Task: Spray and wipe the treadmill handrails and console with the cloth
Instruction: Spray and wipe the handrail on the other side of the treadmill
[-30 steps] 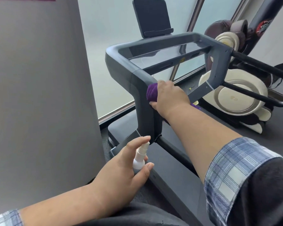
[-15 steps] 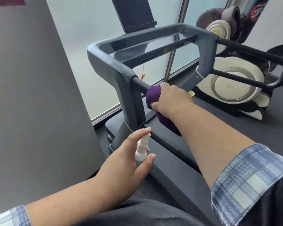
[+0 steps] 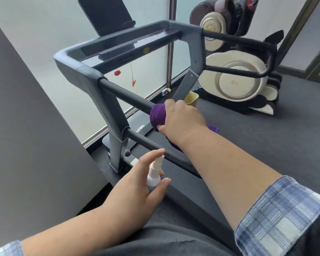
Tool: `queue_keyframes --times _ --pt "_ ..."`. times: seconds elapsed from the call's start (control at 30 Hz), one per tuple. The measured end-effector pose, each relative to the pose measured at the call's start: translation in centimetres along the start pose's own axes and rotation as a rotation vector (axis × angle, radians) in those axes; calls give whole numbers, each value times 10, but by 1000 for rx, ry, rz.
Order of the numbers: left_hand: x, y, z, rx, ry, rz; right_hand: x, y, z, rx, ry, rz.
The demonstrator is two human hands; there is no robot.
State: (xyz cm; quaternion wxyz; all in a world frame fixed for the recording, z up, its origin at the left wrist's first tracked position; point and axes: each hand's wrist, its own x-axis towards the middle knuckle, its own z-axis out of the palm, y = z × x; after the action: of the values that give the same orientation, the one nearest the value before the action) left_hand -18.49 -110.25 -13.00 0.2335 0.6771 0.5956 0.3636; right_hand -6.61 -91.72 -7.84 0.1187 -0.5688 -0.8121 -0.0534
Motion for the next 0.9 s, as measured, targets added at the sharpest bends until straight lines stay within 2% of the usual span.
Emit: queue_keyframes --times 0.23,0.33,0.43,0.67,0.9 --pt "-14 21 30 37 -20 11 -43 33 -2 57 110 -6" --pt "-16 32 41 73 -27 17 -63 54 -4 203 186 16" --pt "-19 41 45 110 -23 45 -88 72 6 392 340 8" --pt "-25 43 39 191 -34 52 -129 97 68 785 627 138" --pt "-21 43 50 186 -81 44 -159 106 123 996 619 235"
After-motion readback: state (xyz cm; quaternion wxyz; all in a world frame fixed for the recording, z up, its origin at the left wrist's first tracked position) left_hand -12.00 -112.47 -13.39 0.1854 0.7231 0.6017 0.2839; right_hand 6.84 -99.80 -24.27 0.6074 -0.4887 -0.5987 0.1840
